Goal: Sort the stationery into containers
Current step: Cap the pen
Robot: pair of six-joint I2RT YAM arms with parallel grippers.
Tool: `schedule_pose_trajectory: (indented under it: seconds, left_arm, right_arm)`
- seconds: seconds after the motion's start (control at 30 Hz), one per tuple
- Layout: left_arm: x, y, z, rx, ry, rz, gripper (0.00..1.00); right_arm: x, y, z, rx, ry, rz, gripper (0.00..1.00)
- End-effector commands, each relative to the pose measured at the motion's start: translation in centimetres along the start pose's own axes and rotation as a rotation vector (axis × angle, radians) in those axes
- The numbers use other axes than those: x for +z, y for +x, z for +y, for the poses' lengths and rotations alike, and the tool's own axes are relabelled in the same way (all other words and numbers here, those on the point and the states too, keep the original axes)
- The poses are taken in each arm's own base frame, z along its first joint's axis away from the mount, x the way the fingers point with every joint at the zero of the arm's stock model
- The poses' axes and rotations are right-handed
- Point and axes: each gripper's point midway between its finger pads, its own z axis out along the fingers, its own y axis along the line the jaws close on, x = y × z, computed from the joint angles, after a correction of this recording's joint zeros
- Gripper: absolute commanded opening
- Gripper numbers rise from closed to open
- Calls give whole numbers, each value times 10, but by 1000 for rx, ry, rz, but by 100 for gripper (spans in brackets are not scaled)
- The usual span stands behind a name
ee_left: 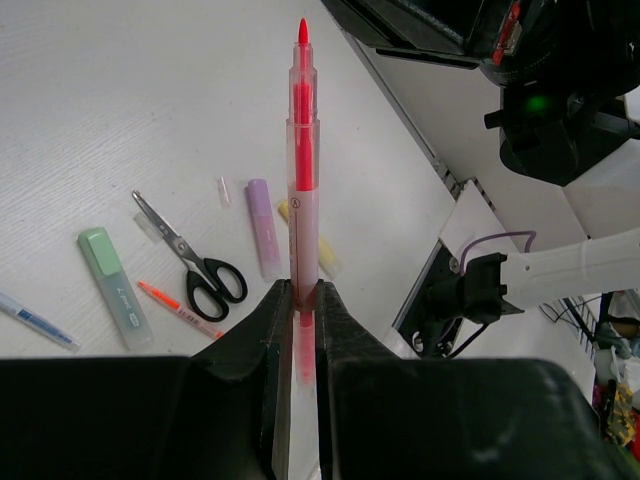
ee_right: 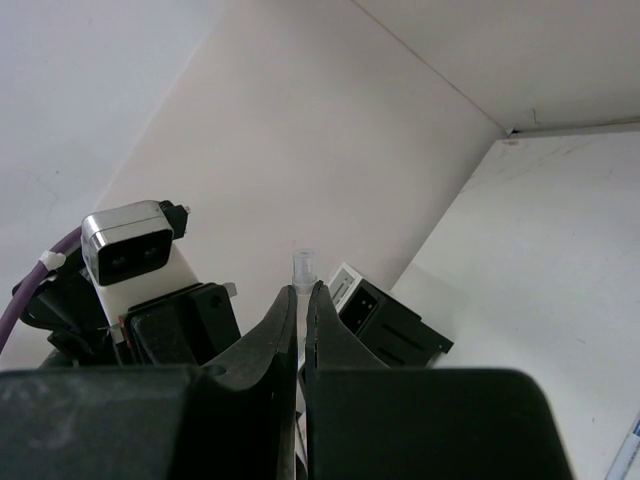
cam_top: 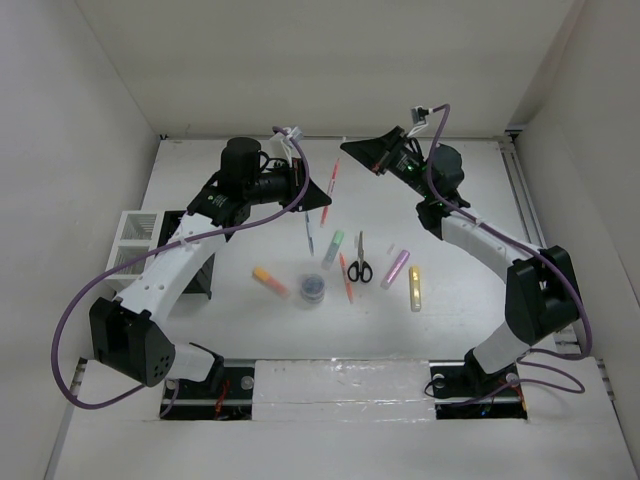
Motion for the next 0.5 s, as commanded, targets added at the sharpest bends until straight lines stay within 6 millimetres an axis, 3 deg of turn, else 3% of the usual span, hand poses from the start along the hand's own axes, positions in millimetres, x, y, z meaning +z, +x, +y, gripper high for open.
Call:
schedule_pose_trajectory:
  seconds: [0.0,0.47]
  left_arm:
    - [-4,-18,-13,60,30,-42,0]
    - [-1,-17,-10,51,30,-42,0]
  right_arm:
    - [0,-22,33,-61,-92,-59,0]
    - [-3,-12,40,-62,-132,-29,0]
